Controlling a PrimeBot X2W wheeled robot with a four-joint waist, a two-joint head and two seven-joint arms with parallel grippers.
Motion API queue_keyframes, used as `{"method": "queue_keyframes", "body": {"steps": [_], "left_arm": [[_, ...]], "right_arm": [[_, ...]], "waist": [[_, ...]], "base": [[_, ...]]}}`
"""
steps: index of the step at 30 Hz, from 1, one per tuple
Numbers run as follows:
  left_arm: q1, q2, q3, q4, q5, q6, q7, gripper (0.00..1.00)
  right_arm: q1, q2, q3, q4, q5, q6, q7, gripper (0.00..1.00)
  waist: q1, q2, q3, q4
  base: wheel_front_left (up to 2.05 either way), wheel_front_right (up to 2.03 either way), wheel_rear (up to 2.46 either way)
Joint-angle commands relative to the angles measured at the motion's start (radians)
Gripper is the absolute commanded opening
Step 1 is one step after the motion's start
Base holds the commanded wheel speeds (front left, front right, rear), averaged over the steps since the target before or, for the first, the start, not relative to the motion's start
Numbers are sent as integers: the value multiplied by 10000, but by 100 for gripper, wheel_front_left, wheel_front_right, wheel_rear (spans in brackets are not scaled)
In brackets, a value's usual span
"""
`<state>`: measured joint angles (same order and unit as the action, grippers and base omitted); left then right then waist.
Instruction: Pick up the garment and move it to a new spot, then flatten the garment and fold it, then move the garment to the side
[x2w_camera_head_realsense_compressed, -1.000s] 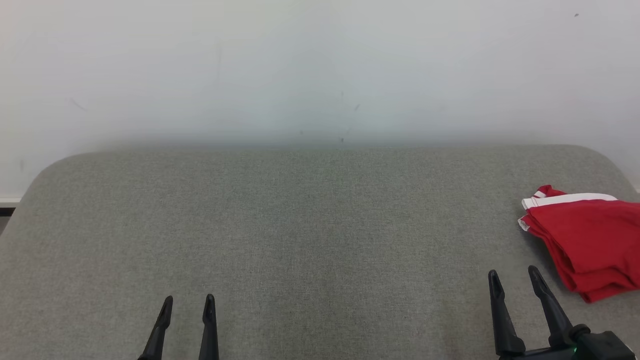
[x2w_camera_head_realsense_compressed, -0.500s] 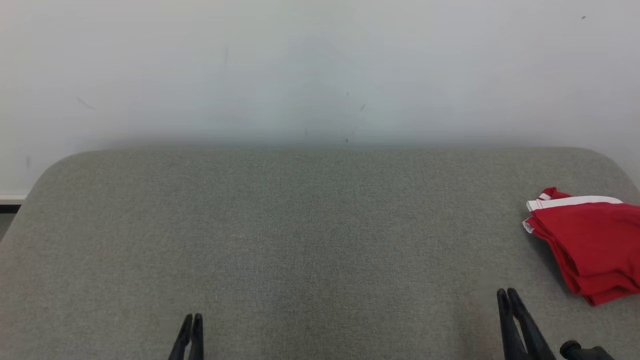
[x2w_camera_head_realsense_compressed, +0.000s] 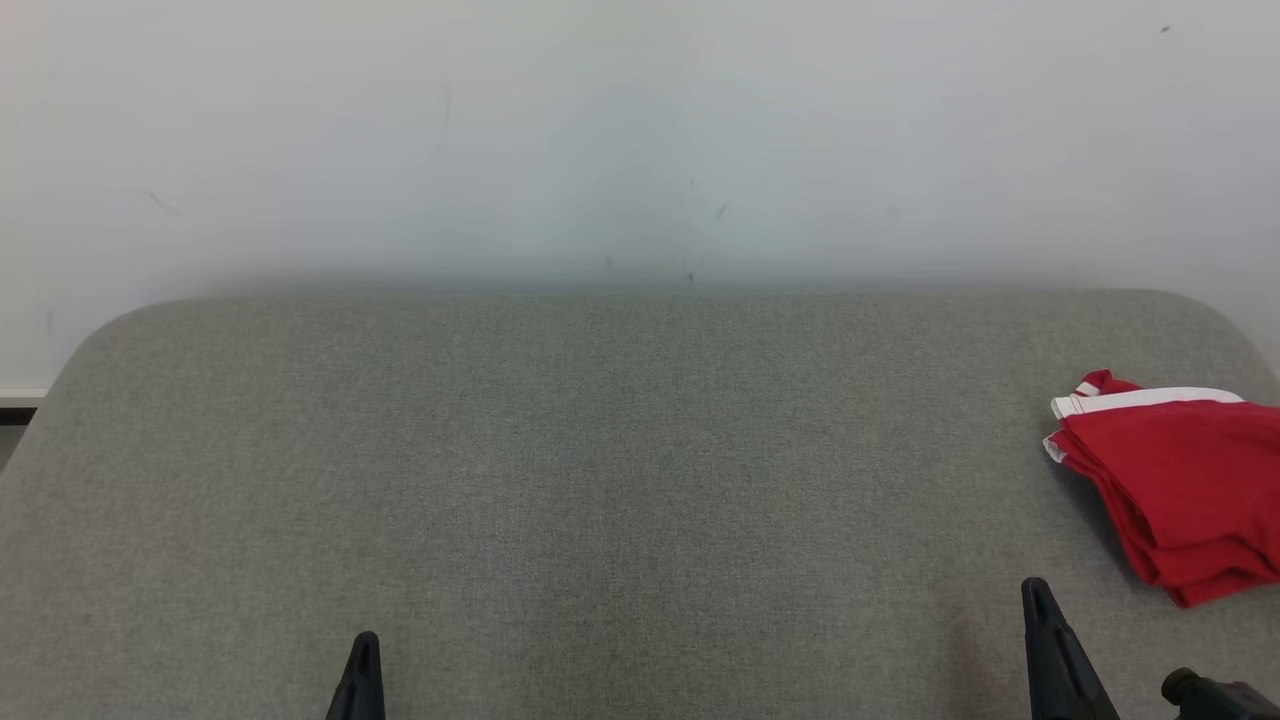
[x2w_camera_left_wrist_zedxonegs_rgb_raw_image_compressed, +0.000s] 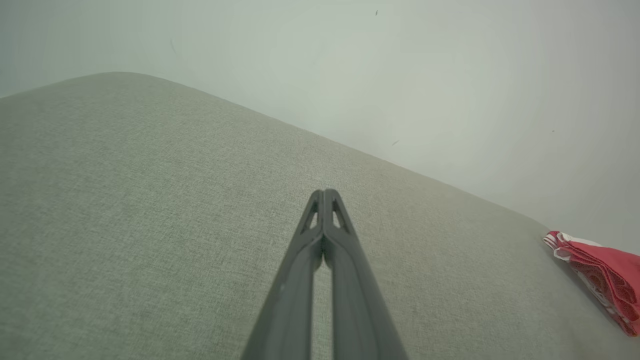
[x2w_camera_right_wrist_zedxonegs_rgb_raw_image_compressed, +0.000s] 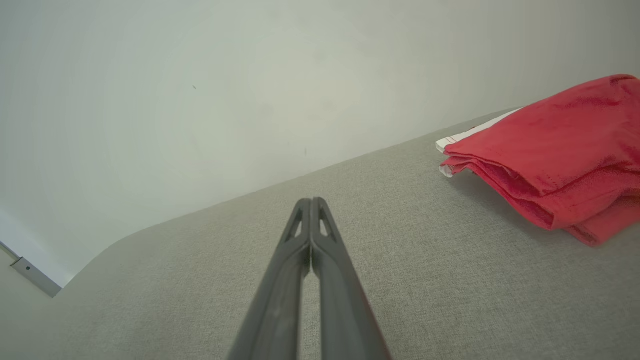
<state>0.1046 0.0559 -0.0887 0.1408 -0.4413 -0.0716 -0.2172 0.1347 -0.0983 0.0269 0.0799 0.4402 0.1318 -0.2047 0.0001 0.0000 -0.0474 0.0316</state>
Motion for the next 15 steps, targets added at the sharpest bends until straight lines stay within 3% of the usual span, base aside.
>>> {"method": "queue_keyframes", "body": {"steps": [1, 15], "left_arm": [[-297, 33, 63, -116, -513, -59, 66, 0], [-621, 74, 212, 37, -2923, -173, 505, 0]], "right_arm": [[-300, -96, -82, -85, 538, -2, 99, 0], [-683, -165, -300, 203, 3052, -5, 719, 0]], "waist": [[0, 0, 8, -5], [0, 0, 73, -48]], "base": [[0, 0, 0], [0, 0, 0]]}}
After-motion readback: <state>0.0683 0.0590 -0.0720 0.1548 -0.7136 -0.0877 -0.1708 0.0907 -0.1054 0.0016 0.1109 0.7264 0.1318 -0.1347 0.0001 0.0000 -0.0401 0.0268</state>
